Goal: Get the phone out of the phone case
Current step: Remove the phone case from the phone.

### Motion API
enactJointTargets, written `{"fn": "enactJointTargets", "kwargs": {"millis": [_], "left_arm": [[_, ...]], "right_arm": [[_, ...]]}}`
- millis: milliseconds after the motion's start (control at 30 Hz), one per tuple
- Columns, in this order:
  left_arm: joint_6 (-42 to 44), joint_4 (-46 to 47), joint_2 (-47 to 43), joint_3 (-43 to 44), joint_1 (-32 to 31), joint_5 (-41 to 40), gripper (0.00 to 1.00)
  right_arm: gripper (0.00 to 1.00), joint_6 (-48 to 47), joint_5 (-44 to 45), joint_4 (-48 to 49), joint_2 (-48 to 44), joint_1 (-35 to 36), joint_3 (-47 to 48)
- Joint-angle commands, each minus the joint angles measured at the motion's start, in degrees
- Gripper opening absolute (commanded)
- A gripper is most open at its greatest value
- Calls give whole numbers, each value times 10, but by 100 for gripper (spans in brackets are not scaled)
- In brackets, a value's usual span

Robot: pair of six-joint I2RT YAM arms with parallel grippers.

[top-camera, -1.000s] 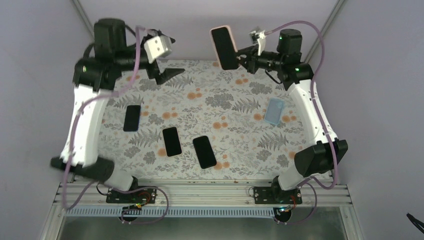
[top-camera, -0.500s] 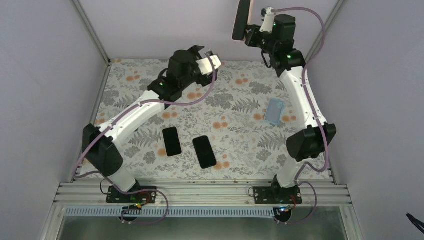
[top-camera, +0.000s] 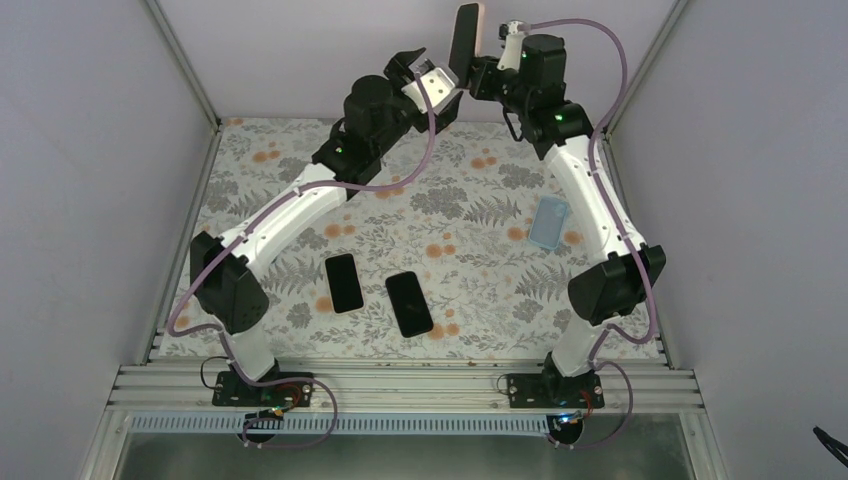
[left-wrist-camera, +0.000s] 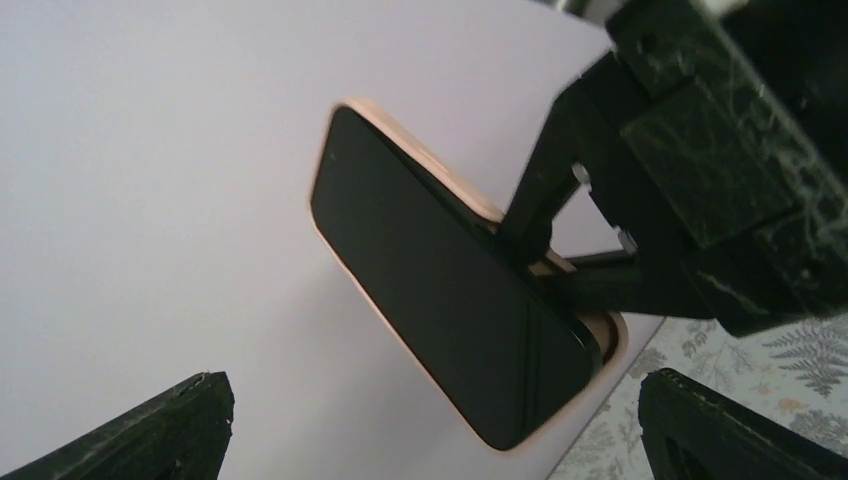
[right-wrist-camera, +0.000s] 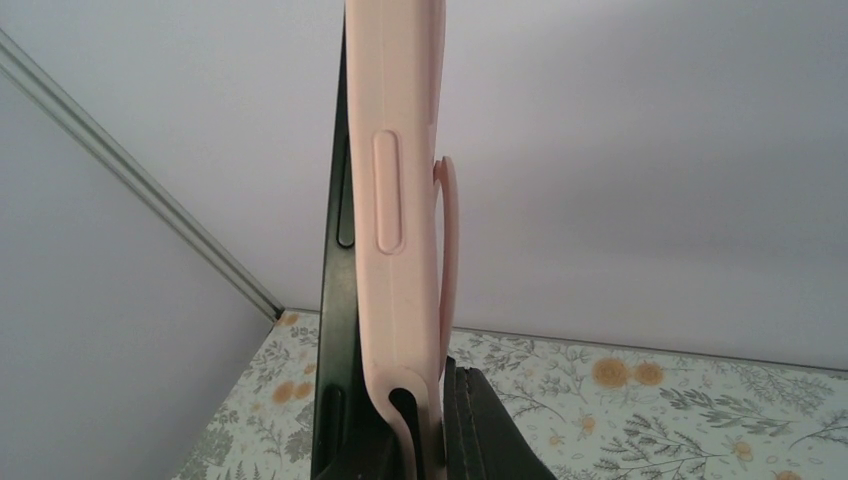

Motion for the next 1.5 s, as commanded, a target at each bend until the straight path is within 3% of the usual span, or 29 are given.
{"fn": "enactJointTargets", "kwargs": {"millis": [0,667,1067,1233,1367,1467], "left_arm": [[-25,-12,26,23,-4,15,100],[-24,16,36,14,-8,-30,99],[-7,61,75,32,-13,-144,93],[60,210,95,1,-27,-315,85],[102,307,98,-16,-29,-374,83],[127,381,104,-30,-27,-395,73]], "right_arm": [[3,7,20,56,-23,8,-2],[3,0,16,68,-29,21,-16],[3,4,3,74,-36,26,-34],[3,8,-15,70,-39,29,-38],[3,0,-54,71,-48,29,-52],[3,-9,-149,56,-45,29,-50]]}}
